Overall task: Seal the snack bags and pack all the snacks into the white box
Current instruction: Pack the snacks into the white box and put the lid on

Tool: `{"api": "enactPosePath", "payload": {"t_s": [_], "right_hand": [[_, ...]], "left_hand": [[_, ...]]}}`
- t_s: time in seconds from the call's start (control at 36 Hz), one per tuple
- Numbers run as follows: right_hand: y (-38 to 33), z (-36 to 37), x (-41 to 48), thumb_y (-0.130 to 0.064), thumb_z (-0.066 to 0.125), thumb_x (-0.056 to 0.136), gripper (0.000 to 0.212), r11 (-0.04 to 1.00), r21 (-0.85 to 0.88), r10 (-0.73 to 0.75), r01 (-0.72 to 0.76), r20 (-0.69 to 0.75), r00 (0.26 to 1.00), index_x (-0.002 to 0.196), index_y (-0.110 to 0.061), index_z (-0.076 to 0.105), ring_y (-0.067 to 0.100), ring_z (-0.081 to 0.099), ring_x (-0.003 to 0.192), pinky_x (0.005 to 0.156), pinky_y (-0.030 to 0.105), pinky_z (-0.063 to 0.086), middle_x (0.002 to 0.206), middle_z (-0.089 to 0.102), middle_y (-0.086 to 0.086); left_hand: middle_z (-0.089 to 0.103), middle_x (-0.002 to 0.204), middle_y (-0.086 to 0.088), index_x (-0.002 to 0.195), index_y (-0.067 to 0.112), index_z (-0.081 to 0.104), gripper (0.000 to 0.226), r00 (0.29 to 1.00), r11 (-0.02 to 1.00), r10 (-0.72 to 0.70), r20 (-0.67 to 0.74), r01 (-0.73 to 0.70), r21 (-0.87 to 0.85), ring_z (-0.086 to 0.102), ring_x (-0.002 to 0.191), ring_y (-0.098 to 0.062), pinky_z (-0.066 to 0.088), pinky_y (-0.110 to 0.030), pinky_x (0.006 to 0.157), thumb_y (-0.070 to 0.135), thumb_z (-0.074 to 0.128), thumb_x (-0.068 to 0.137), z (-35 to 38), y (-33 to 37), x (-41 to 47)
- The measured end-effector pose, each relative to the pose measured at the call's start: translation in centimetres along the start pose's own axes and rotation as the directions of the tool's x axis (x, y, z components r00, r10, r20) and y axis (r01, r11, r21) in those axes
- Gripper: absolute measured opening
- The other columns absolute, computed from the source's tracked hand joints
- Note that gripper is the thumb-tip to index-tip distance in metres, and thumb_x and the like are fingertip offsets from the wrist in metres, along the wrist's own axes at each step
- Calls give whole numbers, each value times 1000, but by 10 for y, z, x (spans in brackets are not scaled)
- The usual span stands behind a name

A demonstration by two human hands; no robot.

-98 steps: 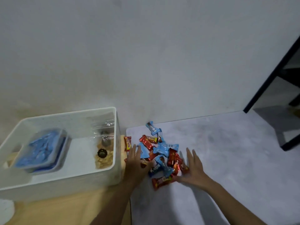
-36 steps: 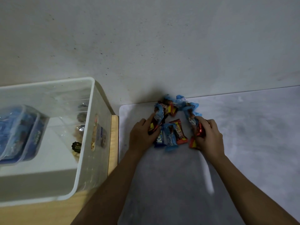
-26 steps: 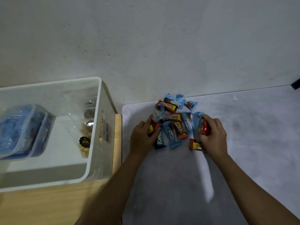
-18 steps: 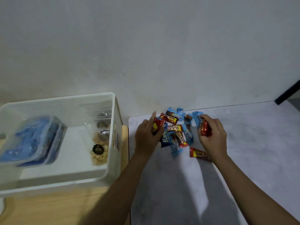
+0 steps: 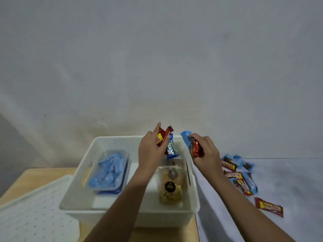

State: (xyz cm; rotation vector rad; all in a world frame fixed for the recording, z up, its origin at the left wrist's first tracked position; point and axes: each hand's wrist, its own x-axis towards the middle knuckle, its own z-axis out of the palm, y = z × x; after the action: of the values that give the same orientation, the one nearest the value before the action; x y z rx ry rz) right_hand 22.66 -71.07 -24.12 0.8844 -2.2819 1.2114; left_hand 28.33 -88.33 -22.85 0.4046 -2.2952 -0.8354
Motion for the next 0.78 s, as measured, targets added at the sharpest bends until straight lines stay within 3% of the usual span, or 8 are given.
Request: {"api": "enactPosePath", "payload": {"t_s": [0.08,0.17,0.33,0.42,0.53,0.67,0.78], "right_hand": [[-23,39,2,7,63,69,62,999,33,10,-14,112,994,121,-25,53,9,52,82,72,-4,34,99,58,4],[-41,71,1,5,61,72,58,997,48,46,-58,211,976,124,-19,56,11,51,86,69,2,37,102,57,4],[-59,112,-4,-14,67,82,45,990,107,49,-87,318,947,125,-22,55,14,55,87,75,27,50,103,58,3],[-63,121,-7,-27,67,83,50,981,98,113,-166,405,907,130,-27,49,13,54,94,82,23,46,109,55,-1],[-65,128,-4,-34,70,79,66,961,79,193,-267,499,845,136,-29,39,9,48,107,92,24,41,121,48,-6],[-64,124,1,-32,77,73,77,947,41,230,-320,609,759,138,-29,36,10,42,110,91,22,39,128,42,0],[-58,111,1,-28,76,73,77,931,87,213,-354,657,723,138,-36,35,13,43,122,101,34,44,137,39,-5]], "left_hand": [[59,96,-2,141,31,34,60,996,996,-82,17,81,46,56,91,-16,49,-34,82,53,51,87,-28,-38,1],[59,99,-3,141,34,33,59,987,988,-150,56,147,51,57,93,-18,49,-40,85,53,50,87,-47,-70,-3],[59,110,-5,143,30,29,61,955,963,-270,124,266,49,56,102,-19,51,-42,90,49,50,89,-62,-111,-9],[59,110,-5,142,28,33,61,936,947,-319,149,319,27,57,103,-19,51,-43,91,49,51,88,-61,-124,-9],[58,108,-2,141,26,36,60,922,937,-344,180,349,4,59,101,-16,54,-37,86,48,54,88,-60,-132,-11],[54,114,-2,139,23,39,57,905,918,-365,216,388,-76,53,105,-15,49,-33,92,43,56,88,-57,-133,-10],[53,120,-2,133,24,47,48,878,920,-343,332,386,-69,49,113,-18,41,-35,100,43,54,89,-52,-129,-8]]}}
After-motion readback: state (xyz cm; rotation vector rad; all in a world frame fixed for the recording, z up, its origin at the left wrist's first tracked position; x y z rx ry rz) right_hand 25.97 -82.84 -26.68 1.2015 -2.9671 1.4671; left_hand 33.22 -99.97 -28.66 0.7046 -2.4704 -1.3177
